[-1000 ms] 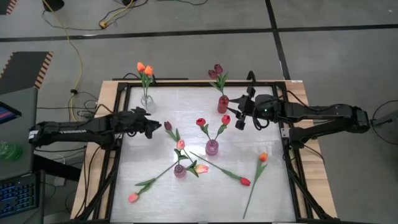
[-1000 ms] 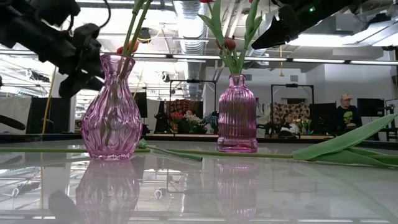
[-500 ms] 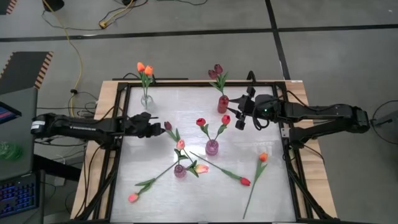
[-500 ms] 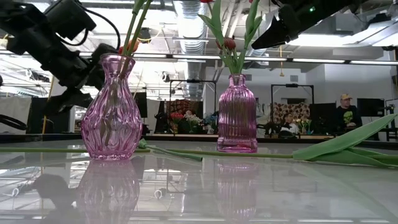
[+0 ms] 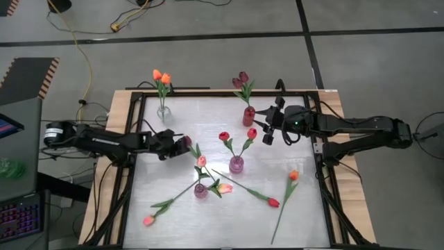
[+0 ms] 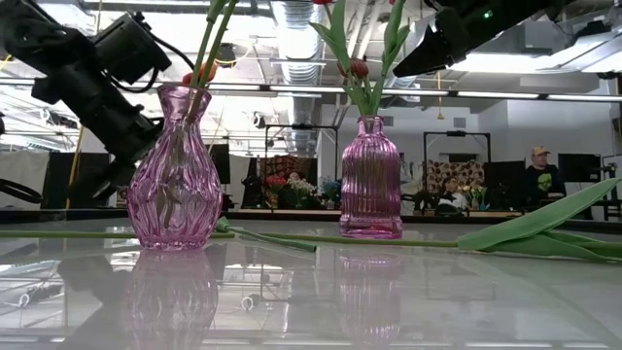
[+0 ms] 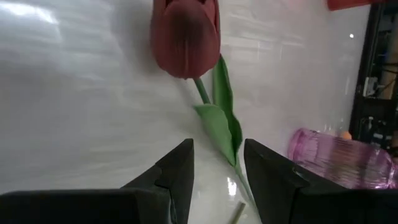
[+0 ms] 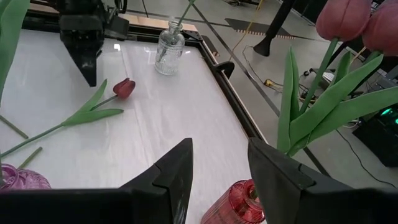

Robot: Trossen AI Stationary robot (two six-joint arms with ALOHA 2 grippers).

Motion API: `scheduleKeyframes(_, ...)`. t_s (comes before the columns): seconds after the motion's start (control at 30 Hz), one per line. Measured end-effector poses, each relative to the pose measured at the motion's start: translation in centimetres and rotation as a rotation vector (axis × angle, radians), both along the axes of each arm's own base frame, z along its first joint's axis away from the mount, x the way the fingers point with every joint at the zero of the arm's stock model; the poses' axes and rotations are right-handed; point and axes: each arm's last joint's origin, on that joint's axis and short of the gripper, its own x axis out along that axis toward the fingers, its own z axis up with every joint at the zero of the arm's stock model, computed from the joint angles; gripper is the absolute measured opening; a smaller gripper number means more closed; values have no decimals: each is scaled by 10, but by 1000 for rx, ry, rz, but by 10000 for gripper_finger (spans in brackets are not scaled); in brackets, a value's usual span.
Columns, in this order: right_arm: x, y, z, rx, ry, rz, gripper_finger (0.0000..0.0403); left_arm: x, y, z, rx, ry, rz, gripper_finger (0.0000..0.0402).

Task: Sort flowers into vase by color
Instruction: Put the dark red flower into the red vase

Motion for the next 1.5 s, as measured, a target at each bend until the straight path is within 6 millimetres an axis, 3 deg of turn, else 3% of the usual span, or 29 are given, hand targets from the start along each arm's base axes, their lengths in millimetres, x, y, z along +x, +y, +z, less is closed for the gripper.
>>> scheduleKeyframes(0.53, 0, 0, 0, -2, 1, 1, 179, 16, 7, -22, -124, -7, 139, 128)
scheduleKeyframes(1.33, -1, 4, -3, 8, 36, 20, 179, 34, 19, -27, -122, -25, 216, 127)
scheduleKeyframes(1.5, -1, 4, -3, 8, 36, 20, 179, 34, 19, -26, -98, -17, 197, 103)
